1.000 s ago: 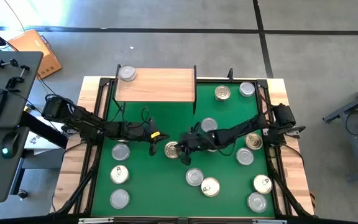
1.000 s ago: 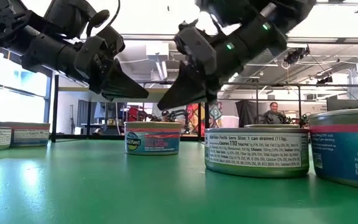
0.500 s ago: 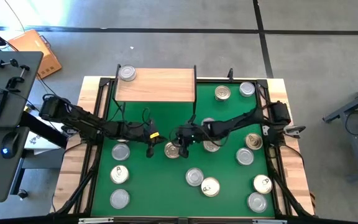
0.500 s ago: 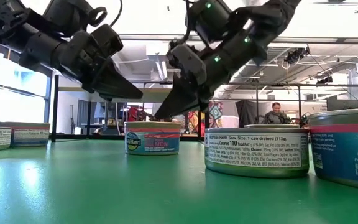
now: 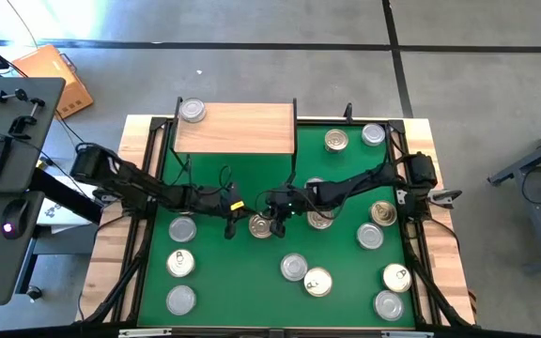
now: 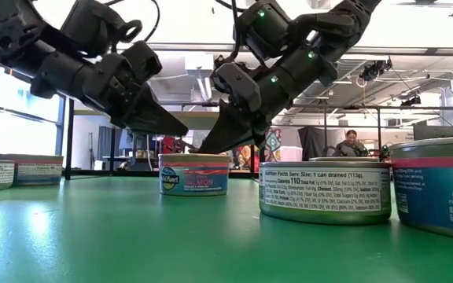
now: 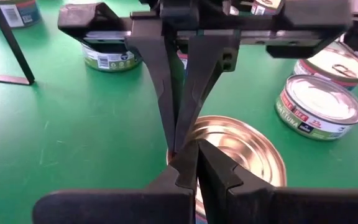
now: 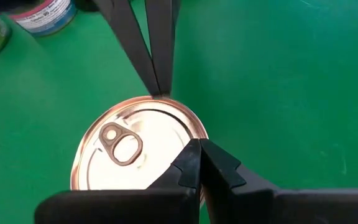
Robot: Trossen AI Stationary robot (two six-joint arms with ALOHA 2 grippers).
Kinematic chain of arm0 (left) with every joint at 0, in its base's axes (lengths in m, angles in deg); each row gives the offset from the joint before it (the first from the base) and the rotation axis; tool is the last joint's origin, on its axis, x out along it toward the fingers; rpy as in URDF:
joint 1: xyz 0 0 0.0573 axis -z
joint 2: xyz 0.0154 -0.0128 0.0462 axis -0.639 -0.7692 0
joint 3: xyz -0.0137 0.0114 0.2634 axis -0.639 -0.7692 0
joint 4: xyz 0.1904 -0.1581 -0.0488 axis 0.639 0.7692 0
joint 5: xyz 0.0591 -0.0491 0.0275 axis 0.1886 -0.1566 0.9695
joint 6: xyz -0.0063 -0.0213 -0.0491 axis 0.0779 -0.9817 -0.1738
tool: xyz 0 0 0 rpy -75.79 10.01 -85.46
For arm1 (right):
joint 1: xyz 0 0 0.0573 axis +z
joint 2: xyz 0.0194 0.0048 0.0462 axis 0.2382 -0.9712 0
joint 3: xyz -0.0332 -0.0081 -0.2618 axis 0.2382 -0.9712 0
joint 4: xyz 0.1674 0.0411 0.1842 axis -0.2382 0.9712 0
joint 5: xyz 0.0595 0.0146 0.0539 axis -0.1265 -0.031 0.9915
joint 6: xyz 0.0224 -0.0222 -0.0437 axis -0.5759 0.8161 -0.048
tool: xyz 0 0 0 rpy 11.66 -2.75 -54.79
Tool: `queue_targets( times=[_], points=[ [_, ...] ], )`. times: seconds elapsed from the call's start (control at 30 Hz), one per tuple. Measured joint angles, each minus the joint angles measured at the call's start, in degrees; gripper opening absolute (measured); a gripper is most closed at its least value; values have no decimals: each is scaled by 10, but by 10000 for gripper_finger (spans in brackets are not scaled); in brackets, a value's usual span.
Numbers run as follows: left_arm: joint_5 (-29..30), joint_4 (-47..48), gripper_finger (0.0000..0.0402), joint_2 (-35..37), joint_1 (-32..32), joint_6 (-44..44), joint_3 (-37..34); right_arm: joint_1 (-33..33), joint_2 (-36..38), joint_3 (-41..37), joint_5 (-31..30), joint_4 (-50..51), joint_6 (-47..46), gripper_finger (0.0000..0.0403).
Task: Stack canned seafood by type on shelf
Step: Put the blue-pink tuna can on the shelf
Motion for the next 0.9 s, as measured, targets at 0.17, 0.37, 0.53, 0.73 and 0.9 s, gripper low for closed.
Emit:
queue_targets(
  times=[0.17,0.37,0.53,0.73,0.9],
  points=[
    [-4,-3,0,-36,-4,6,26,2,8,0,-4,-2,-4,0],
    [-21,33,0,-60,-29,9,53,20,56,0,-75,68,-37,0],
    [-38,97,0,-59,-57,3,66,61,66,0,-69,98,-47,0],
    [-47,135,0,-61,-68,4,59,114,64,0,-74,99,-6,0],
    [-48,139,0,-60,-68,20,59,136,64,0,-140,95,47,10]
  ],
)
